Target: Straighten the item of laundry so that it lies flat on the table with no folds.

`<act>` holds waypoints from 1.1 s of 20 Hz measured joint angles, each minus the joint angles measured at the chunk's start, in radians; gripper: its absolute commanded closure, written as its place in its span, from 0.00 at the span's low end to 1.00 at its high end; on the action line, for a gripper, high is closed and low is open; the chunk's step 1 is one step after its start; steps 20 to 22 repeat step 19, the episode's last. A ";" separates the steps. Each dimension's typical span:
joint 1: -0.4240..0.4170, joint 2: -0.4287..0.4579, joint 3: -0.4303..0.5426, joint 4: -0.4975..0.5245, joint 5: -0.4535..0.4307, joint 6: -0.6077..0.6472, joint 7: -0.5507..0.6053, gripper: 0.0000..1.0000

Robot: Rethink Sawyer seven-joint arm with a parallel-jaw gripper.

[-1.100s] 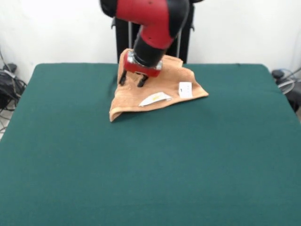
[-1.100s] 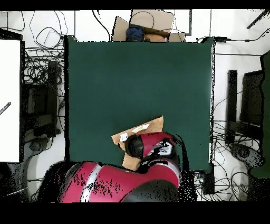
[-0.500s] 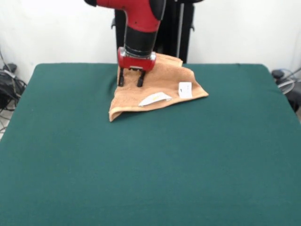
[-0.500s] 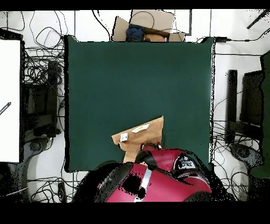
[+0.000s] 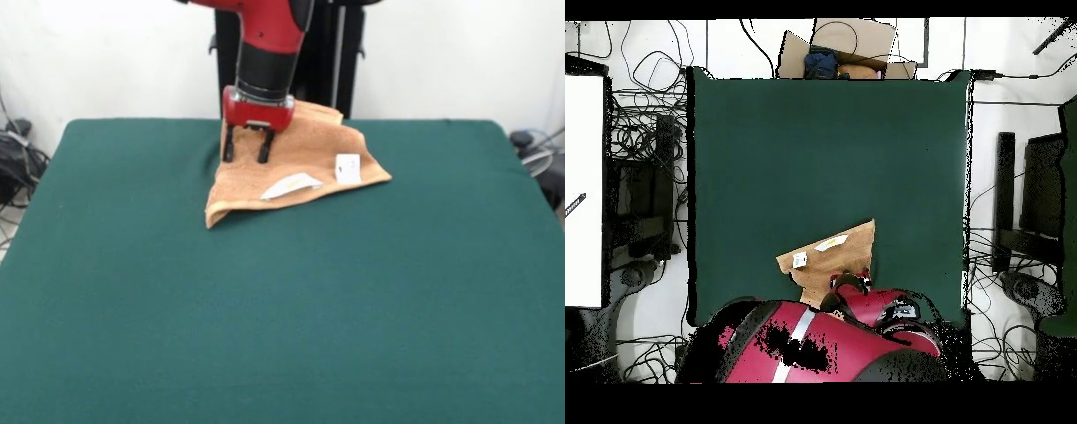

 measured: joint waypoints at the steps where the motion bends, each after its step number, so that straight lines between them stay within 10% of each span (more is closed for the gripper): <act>1: 0.000 0.000 0.000 0.000 0.000 0.000 0.000 0.00; 22: -0.031 -0.009 0.024 -0.008 -0.067 0.003 0.000 0.00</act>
